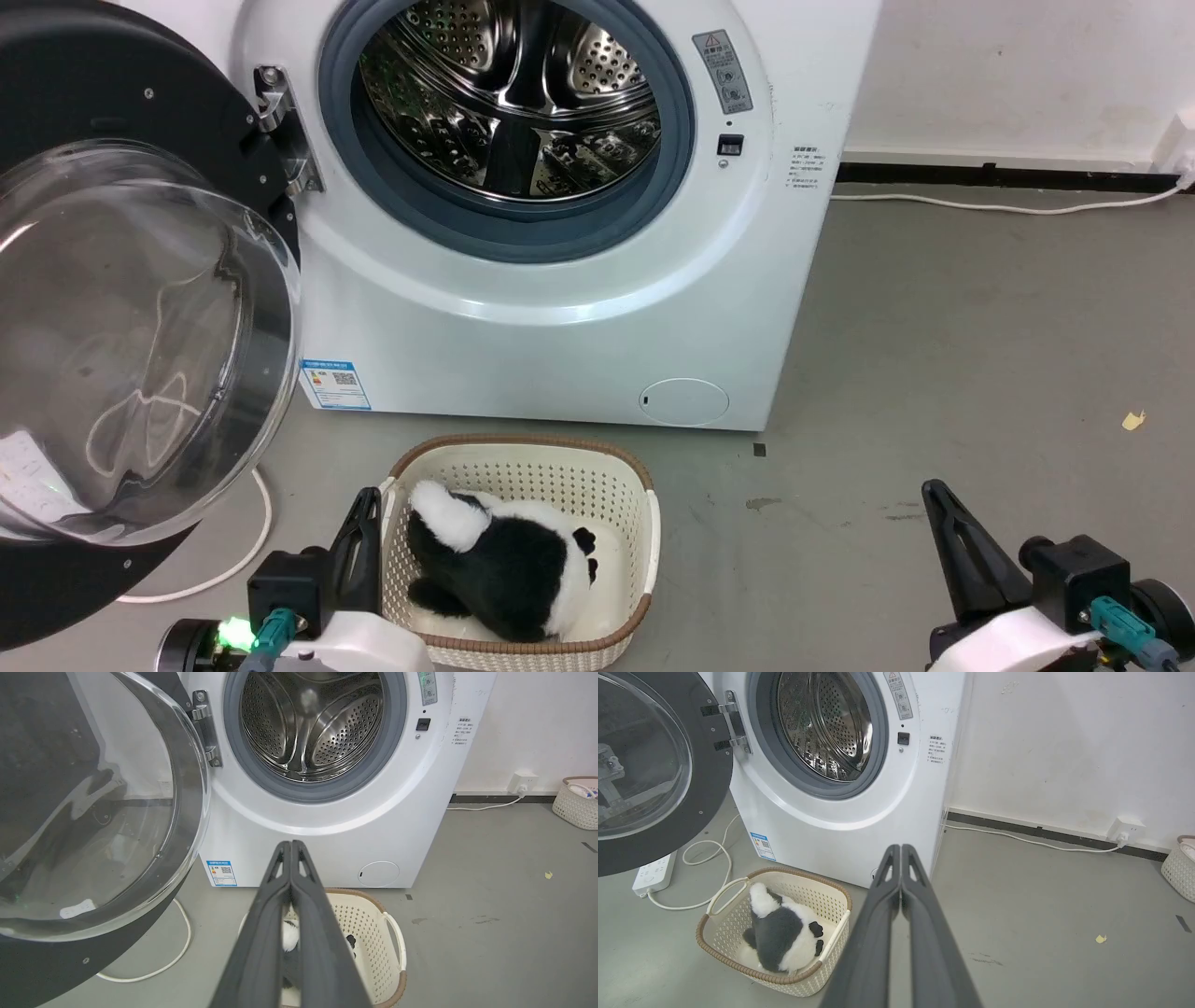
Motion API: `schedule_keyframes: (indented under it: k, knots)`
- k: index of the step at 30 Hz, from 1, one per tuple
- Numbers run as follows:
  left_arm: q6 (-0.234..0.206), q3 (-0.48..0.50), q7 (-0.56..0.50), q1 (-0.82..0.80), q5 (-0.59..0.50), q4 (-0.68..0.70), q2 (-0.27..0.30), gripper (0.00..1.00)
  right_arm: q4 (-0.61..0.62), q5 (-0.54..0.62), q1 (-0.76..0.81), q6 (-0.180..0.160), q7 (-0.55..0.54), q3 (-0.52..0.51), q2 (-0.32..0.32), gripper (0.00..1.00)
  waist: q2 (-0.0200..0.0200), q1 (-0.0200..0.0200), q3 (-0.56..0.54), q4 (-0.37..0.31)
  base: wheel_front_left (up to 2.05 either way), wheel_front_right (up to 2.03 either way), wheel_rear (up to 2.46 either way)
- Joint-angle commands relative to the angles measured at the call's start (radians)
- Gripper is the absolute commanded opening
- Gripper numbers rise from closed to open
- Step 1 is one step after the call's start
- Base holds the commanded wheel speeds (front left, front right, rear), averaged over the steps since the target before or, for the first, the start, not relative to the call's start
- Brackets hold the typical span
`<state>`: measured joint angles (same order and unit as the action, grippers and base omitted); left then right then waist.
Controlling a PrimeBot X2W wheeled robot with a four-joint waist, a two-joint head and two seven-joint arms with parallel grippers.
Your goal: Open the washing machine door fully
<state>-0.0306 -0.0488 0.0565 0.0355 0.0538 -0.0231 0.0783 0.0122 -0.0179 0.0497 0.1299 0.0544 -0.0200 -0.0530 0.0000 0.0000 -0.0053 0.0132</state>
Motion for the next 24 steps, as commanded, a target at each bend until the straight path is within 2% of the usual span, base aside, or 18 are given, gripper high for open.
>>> schedule_keyframes:
  k: [1,24]
  knots:
    - [0.006,0.006,-0.006,-0.019,-0.009,0.006,-0.003,0.00,-0.002,0.005,-0.022,0.001,-0.003,0.003,0.002,0.00,0.0000,0.0000,0.000,0.000,0.00,0.00,0.00]
    - [0.028,0.045,-0.052,-0.034,-0.050,0.022,-0.026,0.00,-0.011,0.017,-0.047,0.001,-0.050,0.019,0.003,0.00,0.0000,0.0000,0.005,-0.012,0.00,0.00,0.00]
